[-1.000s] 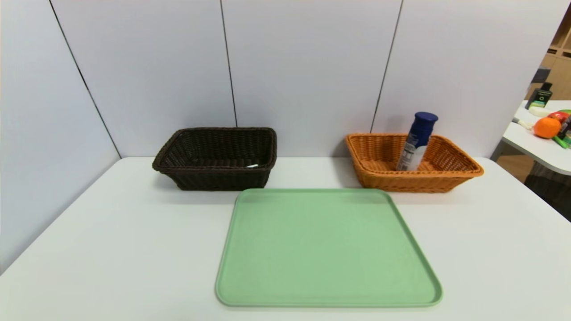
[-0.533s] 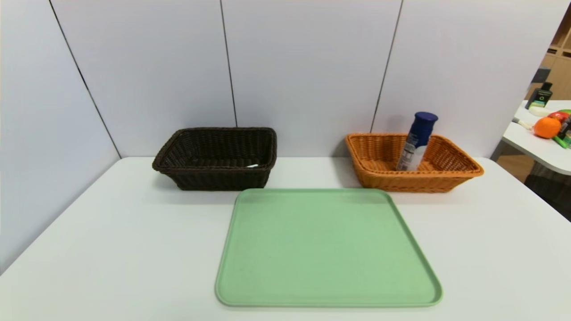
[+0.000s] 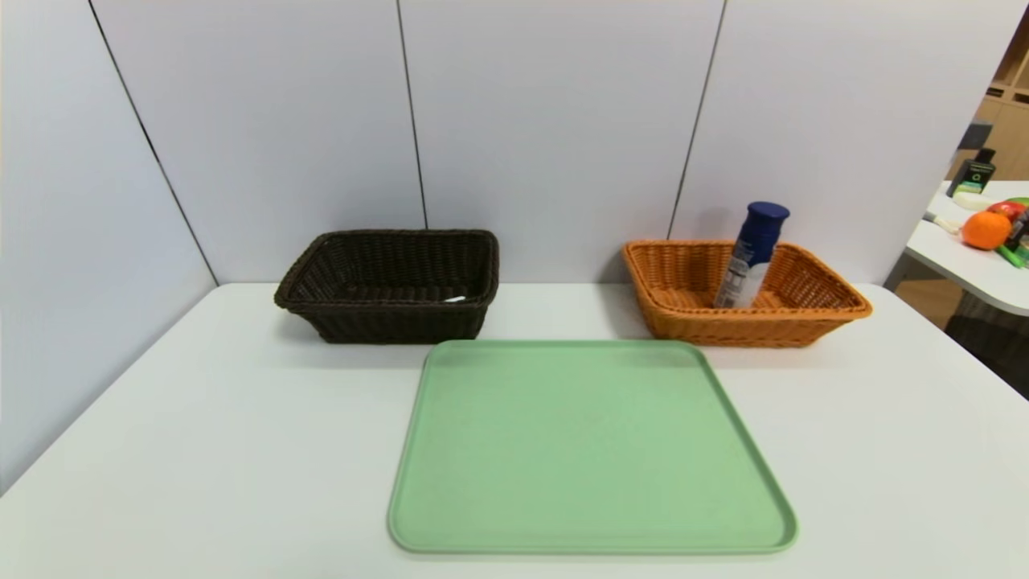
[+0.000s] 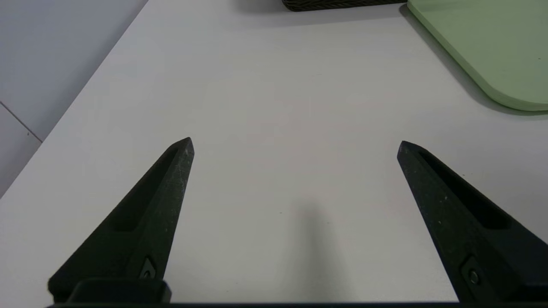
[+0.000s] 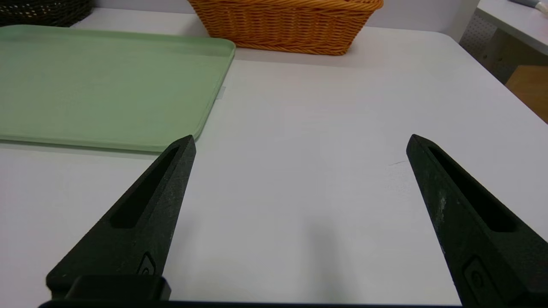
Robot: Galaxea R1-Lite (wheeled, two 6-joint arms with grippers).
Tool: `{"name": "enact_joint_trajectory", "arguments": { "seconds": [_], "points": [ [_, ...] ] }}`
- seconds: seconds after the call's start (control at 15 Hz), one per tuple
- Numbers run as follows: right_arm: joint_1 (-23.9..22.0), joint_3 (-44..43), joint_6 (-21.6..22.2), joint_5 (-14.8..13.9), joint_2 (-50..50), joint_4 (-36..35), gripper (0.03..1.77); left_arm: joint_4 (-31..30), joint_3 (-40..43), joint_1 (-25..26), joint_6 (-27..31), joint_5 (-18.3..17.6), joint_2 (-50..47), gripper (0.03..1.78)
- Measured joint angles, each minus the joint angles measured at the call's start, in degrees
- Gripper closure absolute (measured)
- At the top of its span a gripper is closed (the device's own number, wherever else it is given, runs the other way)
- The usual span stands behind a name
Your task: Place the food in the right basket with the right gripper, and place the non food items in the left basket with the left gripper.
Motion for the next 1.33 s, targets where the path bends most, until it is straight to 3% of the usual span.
{"name": "enact_joint_trajectory", "arguments": {
  "seconds": [0.33, 1.33],
  "points": [
    [0.00, 0.16, 0.02, -0.04, 0.00, -0.20, 0.10, -4.85, 1.43, 0.00, -0.17, 0.04, 0.00, 0.12],
    [0.00, 0.05, 0.00, -0.15, 0.00, -0.13, 0.10, -4.83, 1.95, 0.00, -1.11, 1.05, 0.07, 0.12]
  ]
}}
